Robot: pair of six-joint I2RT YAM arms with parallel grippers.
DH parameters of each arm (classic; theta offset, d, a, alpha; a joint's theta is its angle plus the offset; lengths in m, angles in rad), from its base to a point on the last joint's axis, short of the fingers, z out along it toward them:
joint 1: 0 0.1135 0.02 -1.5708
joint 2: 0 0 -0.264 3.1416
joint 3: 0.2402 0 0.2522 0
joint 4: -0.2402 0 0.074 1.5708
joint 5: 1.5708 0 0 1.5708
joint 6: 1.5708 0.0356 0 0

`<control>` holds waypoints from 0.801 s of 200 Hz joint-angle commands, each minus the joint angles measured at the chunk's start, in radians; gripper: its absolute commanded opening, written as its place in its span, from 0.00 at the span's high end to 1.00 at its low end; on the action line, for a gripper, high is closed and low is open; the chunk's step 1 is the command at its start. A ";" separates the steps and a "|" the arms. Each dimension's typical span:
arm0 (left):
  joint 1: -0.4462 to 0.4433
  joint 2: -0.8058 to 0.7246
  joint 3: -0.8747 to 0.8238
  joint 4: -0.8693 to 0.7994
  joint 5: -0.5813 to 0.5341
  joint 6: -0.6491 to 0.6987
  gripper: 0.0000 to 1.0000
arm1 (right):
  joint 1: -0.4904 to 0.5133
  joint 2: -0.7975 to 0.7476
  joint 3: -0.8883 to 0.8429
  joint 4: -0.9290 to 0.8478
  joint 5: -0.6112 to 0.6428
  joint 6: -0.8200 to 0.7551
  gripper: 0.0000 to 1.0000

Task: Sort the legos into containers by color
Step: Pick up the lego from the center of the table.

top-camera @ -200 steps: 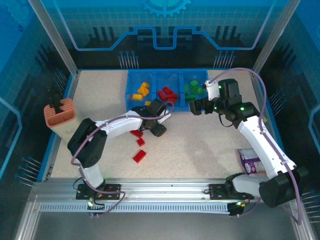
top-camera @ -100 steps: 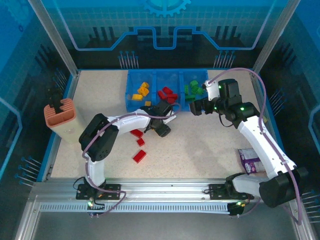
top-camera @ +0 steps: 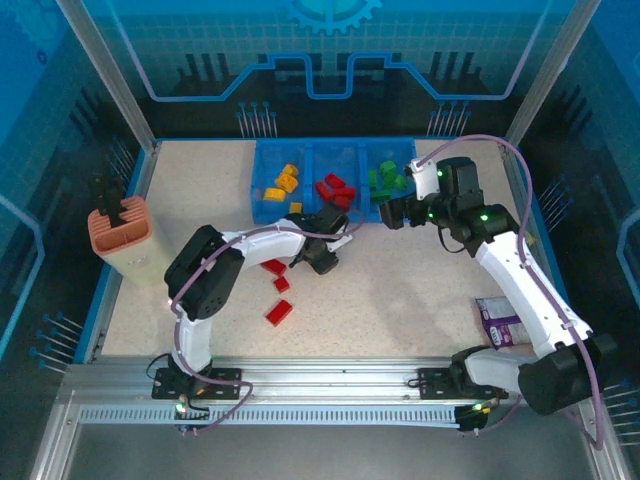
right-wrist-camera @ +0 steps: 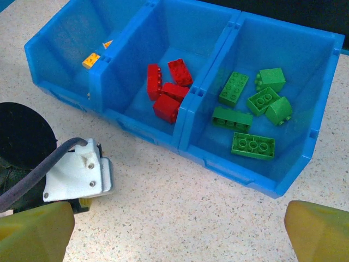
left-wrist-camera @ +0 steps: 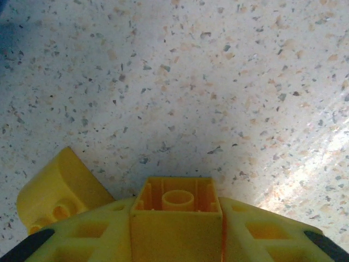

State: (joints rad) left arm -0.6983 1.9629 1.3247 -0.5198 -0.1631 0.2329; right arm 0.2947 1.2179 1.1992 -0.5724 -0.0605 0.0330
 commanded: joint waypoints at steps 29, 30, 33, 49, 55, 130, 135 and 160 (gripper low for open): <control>-0.030 0.005 -0.016 -0.068 -0.003 -0.049 0.75 | 0.020 0.002 -0.009 0.019 0.011 -0.008 0.00; -0.029 0.004 -0.016 -0.069 -0.004 -0.049 0.76 | 0.020 0.002 -0.009 0.019 0.011 -0.008 0.00; -0.029 0.003 -0.015 -0.070 -0.007 -0.052 0.77 | 0.020 0.002 -0.009 0.019 0.011 -0.008 0.00; -0.029 -0.020 -0.004 -0.072 -0.036 -0.071 0.80 | 0.019 0.004 -0.010 0.017 0.014 -0.008 0.00; -0.030 -0.034 0.002 -0.075 -0.051 -0.073 0.82 | 0.019 0.004 -0.009 0.014 0.014 -0.008 0.00; 0.145 -0.119 0.277 -0.151 -0.113 -0.137 0.84 | 0.021 0.003 -0.018 0.013 0.021 -0.004 0.00; 0.167 -0.110 0.296 -0.151 -0.114 -0.143 0.84 | 0.021 0.003 -0.020 0.011 0.020 -0.005 0.00; 0.284 -0.026 0.422 -0.210 -0.145 -0.229 0.85 | 0.020 0.006 -0.018 0.010 0.023 -0.007 0.00</control>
State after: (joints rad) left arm -0.5110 1.8809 1.6470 -0.6430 -0.2634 0.1013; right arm 0.3012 1.2182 1.1912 -0.5667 -0.0525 0.0330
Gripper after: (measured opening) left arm 0.317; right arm 0.998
